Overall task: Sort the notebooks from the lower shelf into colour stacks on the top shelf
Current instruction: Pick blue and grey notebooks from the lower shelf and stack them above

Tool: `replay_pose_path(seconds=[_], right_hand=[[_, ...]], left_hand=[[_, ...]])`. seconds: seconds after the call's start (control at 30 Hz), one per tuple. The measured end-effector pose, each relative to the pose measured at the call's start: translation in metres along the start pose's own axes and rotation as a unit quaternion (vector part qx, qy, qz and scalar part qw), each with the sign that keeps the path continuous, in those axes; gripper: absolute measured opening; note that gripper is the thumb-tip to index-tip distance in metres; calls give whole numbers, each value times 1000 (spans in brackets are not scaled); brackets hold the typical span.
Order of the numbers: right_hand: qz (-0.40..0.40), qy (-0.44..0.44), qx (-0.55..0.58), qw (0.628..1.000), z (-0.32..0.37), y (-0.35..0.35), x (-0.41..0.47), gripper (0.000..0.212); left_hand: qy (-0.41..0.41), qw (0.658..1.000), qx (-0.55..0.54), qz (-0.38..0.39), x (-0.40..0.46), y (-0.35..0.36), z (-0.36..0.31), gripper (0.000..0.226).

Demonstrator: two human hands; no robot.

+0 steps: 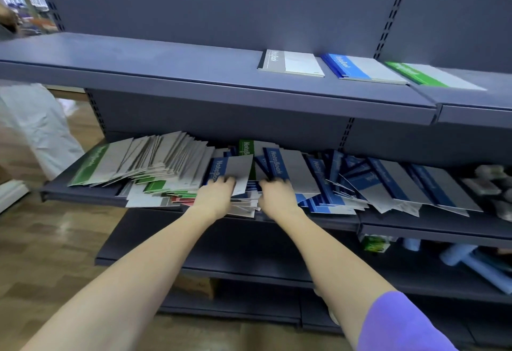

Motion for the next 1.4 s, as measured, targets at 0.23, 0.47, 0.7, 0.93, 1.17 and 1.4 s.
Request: replay_pose_path(seconds=[0.23, 0.47, 0.7, 0.93, 1.17, 1.4], right_hand=[[51, -11, 32, 998, 13, 1, 16, 62], [10, -11, -21, 1000, 17, 2, 6, 55], [-20, -8, 13, 1000, 23, 4, -8, 65], [-33, -33, -42, 998, 37, 3, -25, 55], [-14, -29, 48, 998, 42, -6, -46, 51], [-84, 37, 156, 983, 16, -68, -68, 50]], left_hand=[[-25, 999, -5, -32, -1, -7, -2, 62], [-4, 985, 142, -98, -2, -20, 1, 60], [-27, 989, 146, -3, -19, 11, 32, 67], [-8, 994, 112, 0, -37, 4, 31, 66], [55, 995, 65, -51, -58, -15, 24, 46], [151, 985, 18, -86, -62, -66, -14, 36]])
Point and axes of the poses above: each hand's wrist, its own x-axis towards the middle knuckle, its own y-axis out of the palm, z = x × y, the point moved 9 cm from there along x, towards the middle knuckle, and after that the axes turned 8 degrees about -x, right-handed, at the moved point
